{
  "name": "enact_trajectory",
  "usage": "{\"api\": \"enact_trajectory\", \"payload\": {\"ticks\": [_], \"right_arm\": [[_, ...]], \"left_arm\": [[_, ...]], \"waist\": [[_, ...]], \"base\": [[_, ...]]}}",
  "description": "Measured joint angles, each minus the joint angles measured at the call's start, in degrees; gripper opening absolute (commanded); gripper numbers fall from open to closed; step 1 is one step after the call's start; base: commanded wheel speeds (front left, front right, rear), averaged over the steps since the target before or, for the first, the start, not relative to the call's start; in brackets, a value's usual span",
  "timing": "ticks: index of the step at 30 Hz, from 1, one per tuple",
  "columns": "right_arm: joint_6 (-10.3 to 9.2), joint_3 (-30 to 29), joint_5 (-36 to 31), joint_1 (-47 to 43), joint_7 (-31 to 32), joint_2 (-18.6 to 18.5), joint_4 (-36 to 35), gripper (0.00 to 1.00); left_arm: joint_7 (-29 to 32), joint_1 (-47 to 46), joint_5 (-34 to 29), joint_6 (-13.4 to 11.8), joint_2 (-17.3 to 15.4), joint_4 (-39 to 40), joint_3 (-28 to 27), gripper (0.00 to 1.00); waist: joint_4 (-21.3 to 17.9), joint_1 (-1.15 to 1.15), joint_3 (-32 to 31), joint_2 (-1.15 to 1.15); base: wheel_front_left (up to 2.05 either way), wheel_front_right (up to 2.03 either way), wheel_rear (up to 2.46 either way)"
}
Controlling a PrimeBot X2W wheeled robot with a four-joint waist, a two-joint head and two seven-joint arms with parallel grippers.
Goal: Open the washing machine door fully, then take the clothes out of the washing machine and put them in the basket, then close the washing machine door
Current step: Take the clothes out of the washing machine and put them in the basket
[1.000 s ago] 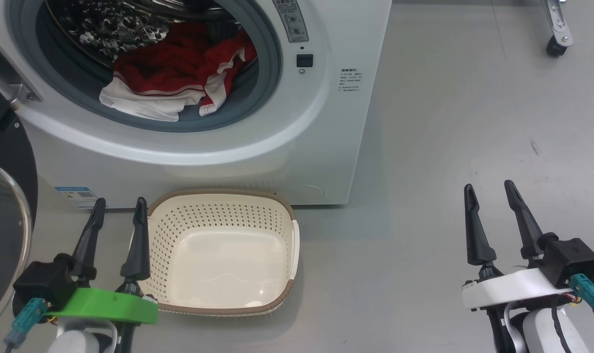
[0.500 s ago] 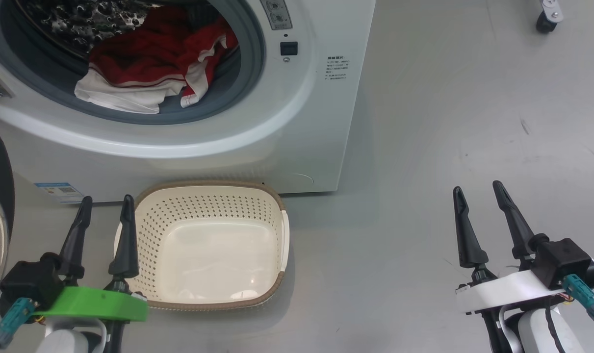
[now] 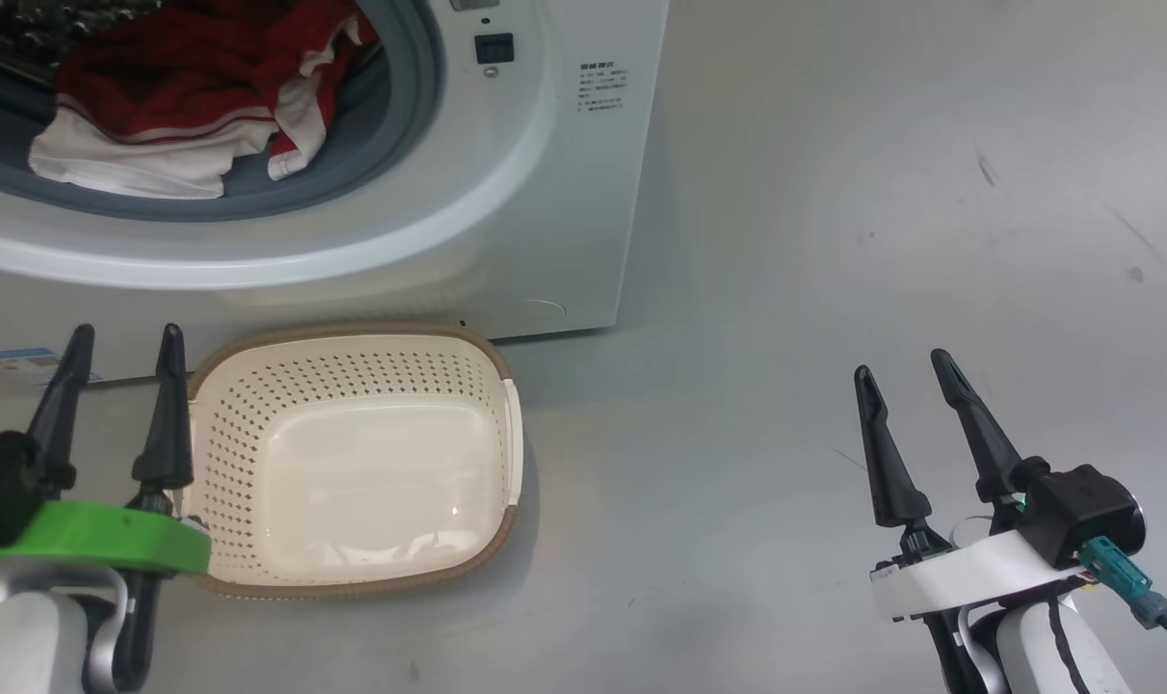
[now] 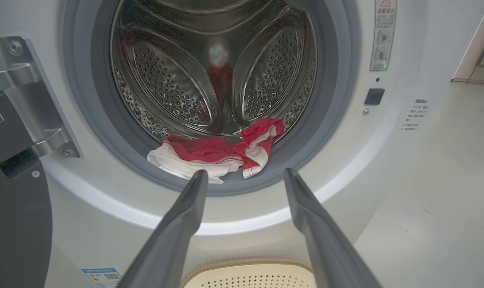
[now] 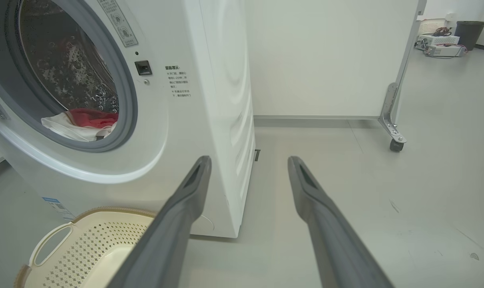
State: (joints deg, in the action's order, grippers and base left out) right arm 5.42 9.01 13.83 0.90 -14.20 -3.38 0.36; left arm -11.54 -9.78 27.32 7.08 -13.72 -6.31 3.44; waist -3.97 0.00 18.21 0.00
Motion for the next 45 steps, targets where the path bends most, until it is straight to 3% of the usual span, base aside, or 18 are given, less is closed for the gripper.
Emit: {"api": "enact_trajectory", "payload": {"ticks": [8,24,35,45], "right_arm": [[-0.01,0.9,0.0,0.6,0.0,0.2,-0.4,1.0],[-0.12,3.2,0.5,3.6,0.0,0.8,-1.6,1.0],[-1.43,4.7,3.0,5.2,0.0,0.9,-2.3,1.0],[-2.65,6.1,4.8,6.2,-0.1,1.0,-2.9,1.0]], "left_arm": [[5.7,-5.9,-0.2,-0.9,-2.4,-2.8,-0.9,1.0],[19.5,-22.6,-5.2,-3.7,-13.4,-11.3,-1.9,1.0],[27.7,-29.6,-9.3,-3.8,-20.1,-18.2,-0.5,1.0],[32.1,-35.3,-12.0,-3.2,-22.7,-21.8,1.9,1.0]], "waist": [[-3.1,0.0,3.2,0.0],[-10.8,0.01,11.0,0.0],[-15.5,0.01,15.4,0.0],[-18.1,0.01,18.1,0.0]], "base": [[0.0,0.0,0.0],[0.0,0.0,0.0],[0.0,0.0,0.0],[0.0,0.0,0.0]]}}
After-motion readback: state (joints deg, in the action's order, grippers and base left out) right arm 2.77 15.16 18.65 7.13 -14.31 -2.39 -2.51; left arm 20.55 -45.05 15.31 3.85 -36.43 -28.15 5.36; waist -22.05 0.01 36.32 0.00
